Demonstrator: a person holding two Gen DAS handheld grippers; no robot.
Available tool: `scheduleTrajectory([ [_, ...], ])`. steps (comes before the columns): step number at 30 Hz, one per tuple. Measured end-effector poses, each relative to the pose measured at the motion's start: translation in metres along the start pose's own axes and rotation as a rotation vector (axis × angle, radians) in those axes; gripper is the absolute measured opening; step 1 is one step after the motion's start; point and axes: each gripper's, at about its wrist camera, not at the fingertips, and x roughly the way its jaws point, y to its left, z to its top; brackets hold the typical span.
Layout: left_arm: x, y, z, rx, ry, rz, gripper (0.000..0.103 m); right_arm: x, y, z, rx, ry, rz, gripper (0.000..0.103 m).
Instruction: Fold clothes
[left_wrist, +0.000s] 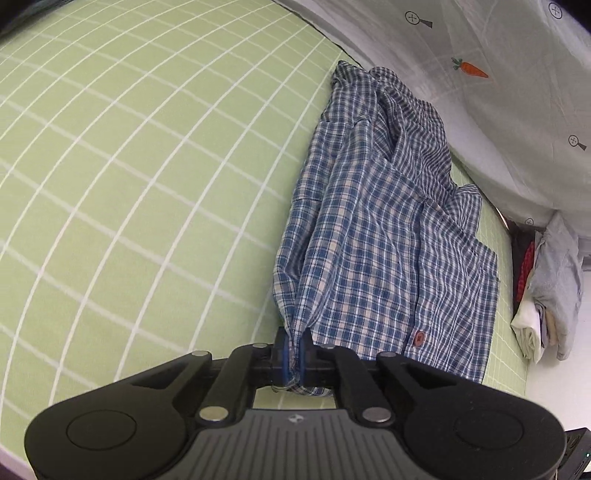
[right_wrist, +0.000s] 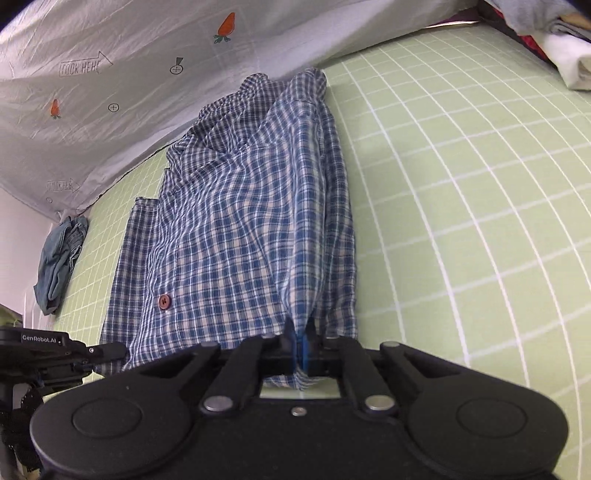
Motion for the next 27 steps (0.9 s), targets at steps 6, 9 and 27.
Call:
scheduleTrajectory([
  [6, -0.020, 0.014, -0.061, -0.059, 0.017, 0.014, 0.005, -0.022, -0.016, -0.035, 0.050, 0.105, 0.027, 0.003],
  [9, -0.028, 0.020, -0.081, -0.112, 0.005, -0.004, 0.005, -0.025, -0.021, -0.036, 0.079, 0.121, 0.065, 0.003],
  [27, -0.082, -0.010, -0.114, -0.537, -0.167, -0.293, 0.004, -0.079, -0.018, 0.011, -0.084, 0.057, 0.296, 0.003],
])
